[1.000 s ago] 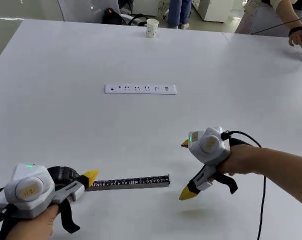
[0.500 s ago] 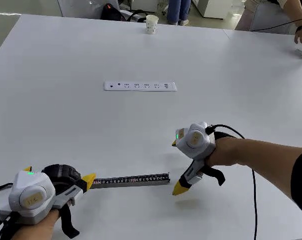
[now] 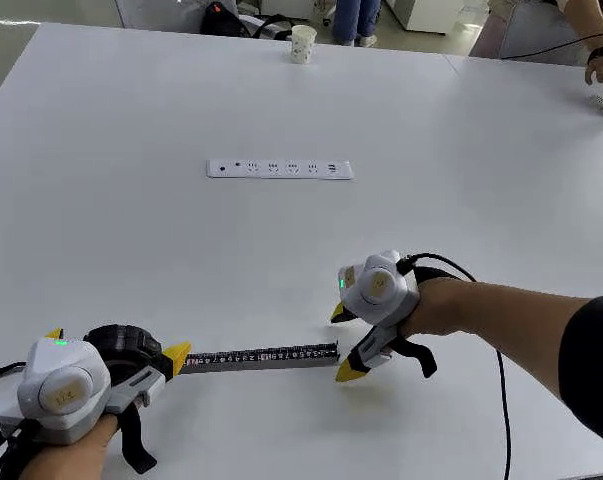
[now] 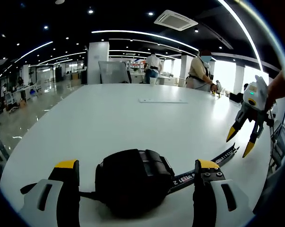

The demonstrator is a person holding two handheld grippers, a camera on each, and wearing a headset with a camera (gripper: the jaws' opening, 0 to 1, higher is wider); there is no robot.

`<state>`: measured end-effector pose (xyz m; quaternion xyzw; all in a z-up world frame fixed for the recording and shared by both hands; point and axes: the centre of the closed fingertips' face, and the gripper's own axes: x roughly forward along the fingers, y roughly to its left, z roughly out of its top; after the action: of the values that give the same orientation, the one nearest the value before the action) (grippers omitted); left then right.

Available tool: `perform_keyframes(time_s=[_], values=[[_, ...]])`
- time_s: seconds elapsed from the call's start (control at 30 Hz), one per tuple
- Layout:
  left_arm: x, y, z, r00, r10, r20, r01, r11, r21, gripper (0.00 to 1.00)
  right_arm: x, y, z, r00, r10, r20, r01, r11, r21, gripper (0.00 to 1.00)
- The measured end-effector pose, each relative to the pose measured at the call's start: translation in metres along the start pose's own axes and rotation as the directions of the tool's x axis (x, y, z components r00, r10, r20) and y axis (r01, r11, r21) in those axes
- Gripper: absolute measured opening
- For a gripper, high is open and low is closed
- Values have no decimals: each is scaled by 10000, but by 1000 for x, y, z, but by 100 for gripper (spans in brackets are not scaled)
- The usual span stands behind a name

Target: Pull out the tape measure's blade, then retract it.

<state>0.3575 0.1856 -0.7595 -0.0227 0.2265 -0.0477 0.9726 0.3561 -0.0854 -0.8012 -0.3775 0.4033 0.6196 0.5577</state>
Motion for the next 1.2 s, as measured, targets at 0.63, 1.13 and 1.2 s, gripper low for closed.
perform_keyframes(time_s=[0.63, 1.13, 1.2], values=[[2, 5, 2, 9999, 128, 115, -126, 9998, -154, 99, 5, -4, -5, 9983, -271, -524, 222, 9956, -914, 12], [3, 13, -4, 9992, 355, -193, -357, 9993, -66, 86, 7, -4, -3, 9958, -171, -901, 124, 9986, -522, 10], [3, 11, -6, 9990, 327, -296, -332, 9993, -177, 85, 7, -4, -3, 9947, -169, -1016, 106, 9980, -623, 10]])
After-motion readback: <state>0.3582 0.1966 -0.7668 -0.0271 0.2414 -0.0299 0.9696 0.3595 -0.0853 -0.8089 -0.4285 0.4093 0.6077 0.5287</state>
